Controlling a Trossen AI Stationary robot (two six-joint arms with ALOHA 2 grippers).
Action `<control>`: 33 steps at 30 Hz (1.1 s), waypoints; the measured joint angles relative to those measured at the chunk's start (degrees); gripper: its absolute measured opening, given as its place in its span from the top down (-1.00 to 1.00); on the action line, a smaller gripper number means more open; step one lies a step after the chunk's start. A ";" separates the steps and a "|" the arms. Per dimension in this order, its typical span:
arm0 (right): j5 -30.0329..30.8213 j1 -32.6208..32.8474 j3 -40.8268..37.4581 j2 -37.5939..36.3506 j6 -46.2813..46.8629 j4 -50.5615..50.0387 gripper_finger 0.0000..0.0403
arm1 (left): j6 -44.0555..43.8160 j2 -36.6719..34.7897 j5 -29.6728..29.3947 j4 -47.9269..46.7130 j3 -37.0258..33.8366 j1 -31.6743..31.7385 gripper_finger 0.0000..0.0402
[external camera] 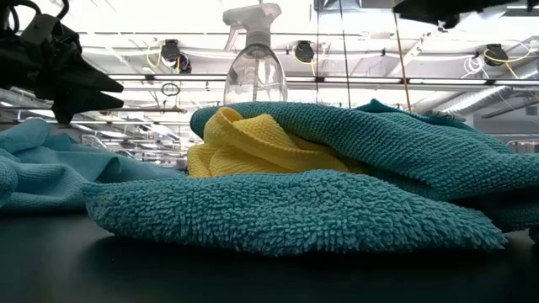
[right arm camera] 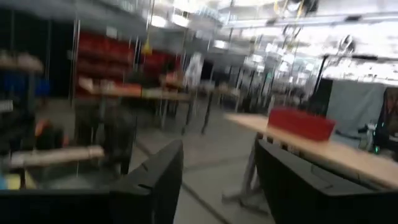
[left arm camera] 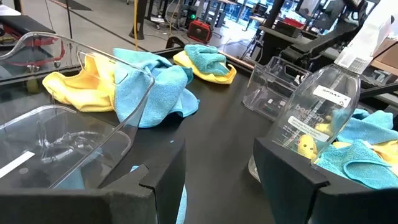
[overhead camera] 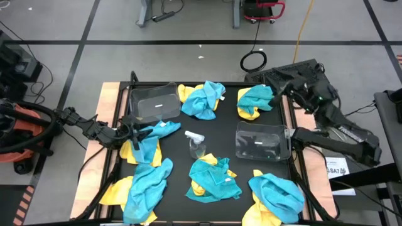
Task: Sort microfiber towel by color & place in baskets
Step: Put the blue microfiber towel into the top transparent bin
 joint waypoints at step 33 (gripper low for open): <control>1.84 0.00 17.32 30.37 -9.06 -46.07 -0.34 | 0.01 0.00 0.01 -0.01 0.00 0.00 0.03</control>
